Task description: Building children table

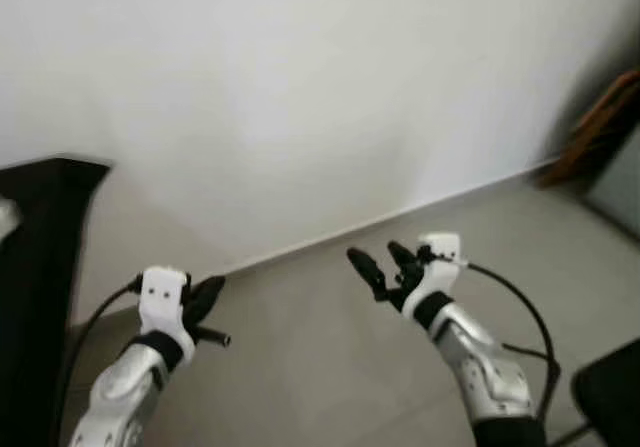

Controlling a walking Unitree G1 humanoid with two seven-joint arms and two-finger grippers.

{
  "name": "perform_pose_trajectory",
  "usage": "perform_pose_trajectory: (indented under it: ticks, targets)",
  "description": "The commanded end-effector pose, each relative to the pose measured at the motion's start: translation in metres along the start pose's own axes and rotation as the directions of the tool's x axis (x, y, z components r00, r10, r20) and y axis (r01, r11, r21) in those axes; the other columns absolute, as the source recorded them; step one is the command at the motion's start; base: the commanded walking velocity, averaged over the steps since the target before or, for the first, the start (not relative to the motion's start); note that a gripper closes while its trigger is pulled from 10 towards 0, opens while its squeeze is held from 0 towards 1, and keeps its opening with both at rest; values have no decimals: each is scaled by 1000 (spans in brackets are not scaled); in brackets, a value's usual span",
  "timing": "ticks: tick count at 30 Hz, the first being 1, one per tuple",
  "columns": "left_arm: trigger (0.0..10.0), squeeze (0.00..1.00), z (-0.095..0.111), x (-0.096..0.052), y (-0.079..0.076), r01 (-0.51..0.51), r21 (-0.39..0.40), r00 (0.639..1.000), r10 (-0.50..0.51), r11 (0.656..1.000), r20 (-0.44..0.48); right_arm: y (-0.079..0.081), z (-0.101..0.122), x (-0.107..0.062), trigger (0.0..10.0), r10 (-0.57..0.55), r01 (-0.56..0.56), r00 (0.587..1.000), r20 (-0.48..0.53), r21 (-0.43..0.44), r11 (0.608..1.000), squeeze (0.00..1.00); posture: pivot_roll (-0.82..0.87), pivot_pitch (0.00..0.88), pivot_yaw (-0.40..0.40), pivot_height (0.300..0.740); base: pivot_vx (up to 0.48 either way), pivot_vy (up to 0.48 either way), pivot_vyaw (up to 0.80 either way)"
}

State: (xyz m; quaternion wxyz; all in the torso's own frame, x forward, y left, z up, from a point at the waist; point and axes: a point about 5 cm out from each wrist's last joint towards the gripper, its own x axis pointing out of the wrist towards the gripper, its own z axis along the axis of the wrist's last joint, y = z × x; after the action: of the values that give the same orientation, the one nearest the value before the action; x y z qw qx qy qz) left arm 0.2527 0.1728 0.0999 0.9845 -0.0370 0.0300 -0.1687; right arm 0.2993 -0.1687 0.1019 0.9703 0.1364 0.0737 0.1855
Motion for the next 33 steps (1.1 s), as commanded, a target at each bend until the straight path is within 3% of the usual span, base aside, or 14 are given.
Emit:
perform_pose_trajectory:
  ticks: [1, 12, 22, 28, 33]
  targets:
    - [10000, 0, 0, -5, 6, -19, 7, 1000, 19, 1000, -8, 6, 1, 3, 10000, 28, -28, 1000, -3, 9, 1000, 0, -78, 60, -11, 740, 401, 0, 0]
    - [10000, 0, 1, -6, 6, -16, -3, 1000, 16, 1000, 4, 9, 0, 3, 10000, 59, -59, 998, -11, -15, 998, 0, -77, 62, -10, 740, 371, 0, 0]
    - [10000, 0, 2, -7, 6, -14, 18, 1000, 14, 1000, 1, 15, -2, 2, 10000, 119, -121, 992, -39, -52, 991, 0, -75, 67, -10, 740, 0, 0, 788]
    - [10000, 0, 2, -7, 5, 7, 26, 1000, -7, 1000, -13, 16, -2, 2, 10000, 130, -132, 991, -42, -49, 990, 0, -77, 67, -5, 740, 0, -410, 788]
    - [10000, 0, 3, -7, 7, -31, 15, 999, 31, 999, 5, 16, -2, 2, 10000, 135, -137, 990, -45, -47, 989, 0, -74, 67, -5, 740, 0, -196, 788]
